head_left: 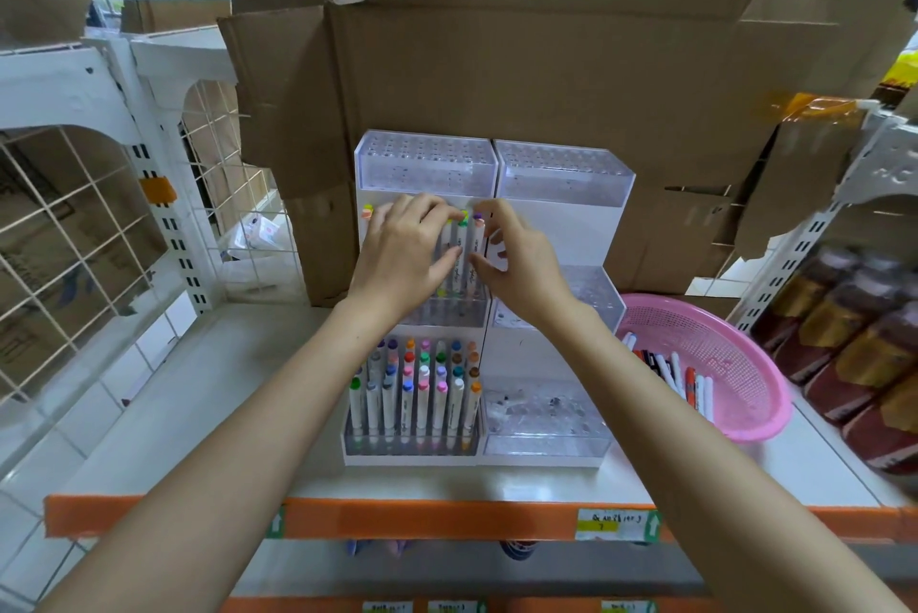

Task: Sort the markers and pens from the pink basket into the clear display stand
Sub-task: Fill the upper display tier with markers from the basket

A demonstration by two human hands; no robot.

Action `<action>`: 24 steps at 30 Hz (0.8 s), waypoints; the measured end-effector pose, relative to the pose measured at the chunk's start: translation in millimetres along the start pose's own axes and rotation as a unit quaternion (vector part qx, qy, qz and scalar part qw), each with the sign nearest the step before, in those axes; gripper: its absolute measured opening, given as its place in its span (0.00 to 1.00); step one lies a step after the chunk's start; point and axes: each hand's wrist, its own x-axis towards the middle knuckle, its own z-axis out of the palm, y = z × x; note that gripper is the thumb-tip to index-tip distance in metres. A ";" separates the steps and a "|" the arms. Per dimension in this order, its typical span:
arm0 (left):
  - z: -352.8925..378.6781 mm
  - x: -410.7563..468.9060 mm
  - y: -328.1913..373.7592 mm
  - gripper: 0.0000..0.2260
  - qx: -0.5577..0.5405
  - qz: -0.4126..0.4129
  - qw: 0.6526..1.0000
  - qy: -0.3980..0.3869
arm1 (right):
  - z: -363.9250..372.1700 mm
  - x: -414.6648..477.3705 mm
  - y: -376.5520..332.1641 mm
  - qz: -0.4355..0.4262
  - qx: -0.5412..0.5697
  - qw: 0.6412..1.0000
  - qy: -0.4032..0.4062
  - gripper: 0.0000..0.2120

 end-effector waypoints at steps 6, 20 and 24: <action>1.0 0.9 27.4 0.16 0.034 0.025 0.999 0.020 | -17.8 -17.2 11.2 -0.020 -0.061 0.998 0.003 0.27; 80.6 9.9 193.9 0.19 -0.042 0.127 0.988 -0.077 | -126.7 -136.8 111.7 0.122 -0.141 0.982 -0.012 0.20; 112.5 4.6 235.5 0.15 -0.049 0.155 0.977 -0.141 | -134.8 -174.2 146.9 0.184 -0.124 0.974 -0.044 0.20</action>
